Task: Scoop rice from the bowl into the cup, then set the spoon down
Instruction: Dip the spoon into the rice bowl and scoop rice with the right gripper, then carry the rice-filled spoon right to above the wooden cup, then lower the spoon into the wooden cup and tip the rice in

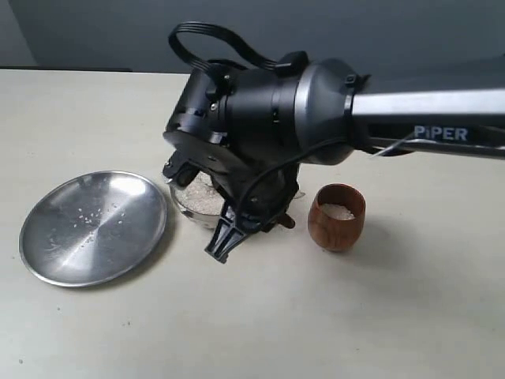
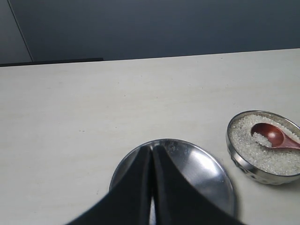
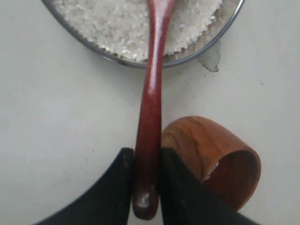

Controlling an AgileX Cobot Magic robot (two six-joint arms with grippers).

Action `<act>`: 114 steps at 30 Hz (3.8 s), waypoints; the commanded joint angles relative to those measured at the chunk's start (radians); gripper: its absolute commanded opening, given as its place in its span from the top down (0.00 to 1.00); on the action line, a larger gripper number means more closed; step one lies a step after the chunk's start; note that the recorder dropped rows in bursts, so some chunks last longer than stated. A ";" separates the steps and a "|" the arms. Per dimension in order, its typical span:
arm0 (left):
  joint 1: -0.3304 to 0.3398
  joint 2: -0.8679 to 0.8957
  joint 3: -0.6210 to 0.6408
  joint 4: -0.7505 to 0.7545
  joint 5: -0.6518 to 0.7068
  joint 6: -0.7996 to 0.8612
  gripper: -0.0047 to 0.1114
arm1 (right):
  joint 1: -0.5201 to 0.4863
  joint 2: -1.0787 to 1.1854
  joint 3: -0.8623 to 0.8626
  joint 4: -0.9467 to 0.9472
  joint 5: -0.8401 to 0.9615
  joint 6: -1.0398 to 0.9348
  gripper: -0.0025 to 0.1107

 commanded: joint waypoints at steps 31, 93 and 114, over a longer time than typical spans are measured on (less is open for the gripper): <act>-0.007 0.003 -0.005 -0.006 -0.005 0.000 0.96 | -0.076 -0.141 -0.003 0.189 -0.083 0.095 0.98; -0.007 0.003 -0.005 -0.006 -0.005 0.000 0.96 | -0.285 -0.497 0.482 -0.013 0.046 -0.159 0.98; -0.007 0.003 -0.005 -0.006 -0.005 0.000 0.96 | -0.161 -0.419 0.482 -0.174 0.046 -0.168 0.98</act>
